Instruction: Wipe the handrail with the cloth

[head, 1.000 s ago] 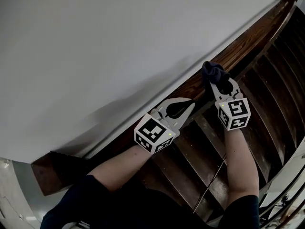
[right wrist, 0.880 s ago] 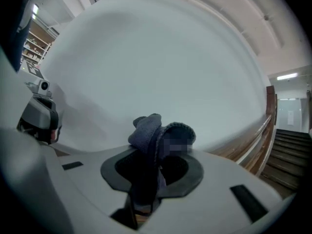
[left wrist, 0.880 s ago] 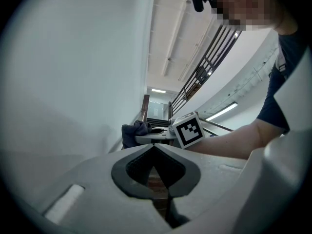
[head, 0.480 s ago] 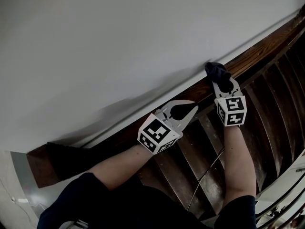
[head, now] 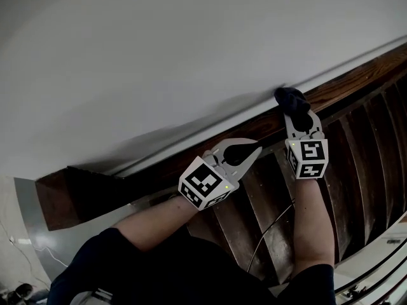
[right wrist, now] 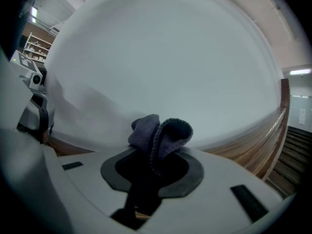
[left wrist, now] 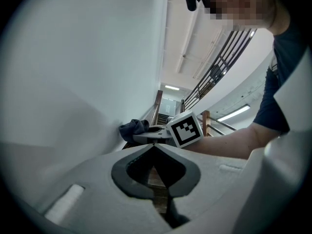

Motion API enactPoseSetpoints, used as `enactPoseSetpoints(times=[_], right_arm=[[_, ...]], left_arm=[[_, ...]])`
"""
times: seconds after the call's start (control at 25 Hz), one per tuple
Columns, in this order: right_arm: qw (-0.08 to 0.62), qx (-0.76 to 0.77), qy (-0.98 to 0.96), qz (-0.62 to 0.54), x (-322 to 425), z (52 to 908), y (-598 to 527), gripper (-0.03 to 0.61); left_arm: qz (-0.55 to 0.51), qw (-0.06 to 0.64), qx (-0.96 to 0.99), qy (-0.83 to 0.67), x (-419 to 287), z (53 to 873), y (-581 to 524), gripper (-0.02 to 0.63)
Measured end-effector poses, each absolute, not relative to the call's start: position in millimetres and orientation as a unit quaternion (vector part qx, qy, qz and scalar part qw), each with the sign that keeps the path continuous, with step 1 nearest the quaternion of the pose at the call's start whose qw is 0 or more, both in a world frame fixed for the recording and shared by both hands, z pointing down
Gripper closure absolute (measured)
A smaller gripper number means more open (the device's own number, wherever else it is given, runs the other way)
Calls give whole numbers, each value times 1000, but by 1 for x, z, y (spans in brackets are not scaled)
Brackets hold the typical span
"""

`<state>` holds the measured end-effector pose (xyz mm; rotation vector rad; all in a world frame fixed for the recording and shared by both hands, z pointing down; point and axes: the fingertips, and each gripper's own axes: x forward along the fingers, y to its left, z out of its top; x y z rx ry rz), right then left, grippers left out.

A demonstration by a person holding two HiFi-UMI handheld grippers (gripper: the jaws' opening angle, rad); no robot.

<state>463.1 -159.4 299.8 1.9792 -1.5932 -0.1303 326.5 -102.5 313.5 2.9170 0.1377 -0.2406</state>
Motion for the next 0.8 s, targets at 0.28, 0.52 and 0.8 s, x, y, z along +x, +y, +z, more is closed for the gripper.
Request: enactPoseSetpoints(times=[0.28,0.52,0.8], right_arm=[[282,731,-620,-38,420,327,-161,482],[286,717,-636,-28,383,351,-164,482],[295,692,-659,-18,331,385,-170,482]], left_arm=[[-68,120,990,24,291,346,-100,610],[-47,126,991,0,256,374,-96,610],[-30,144,988,-46,209,417,-107,609]])
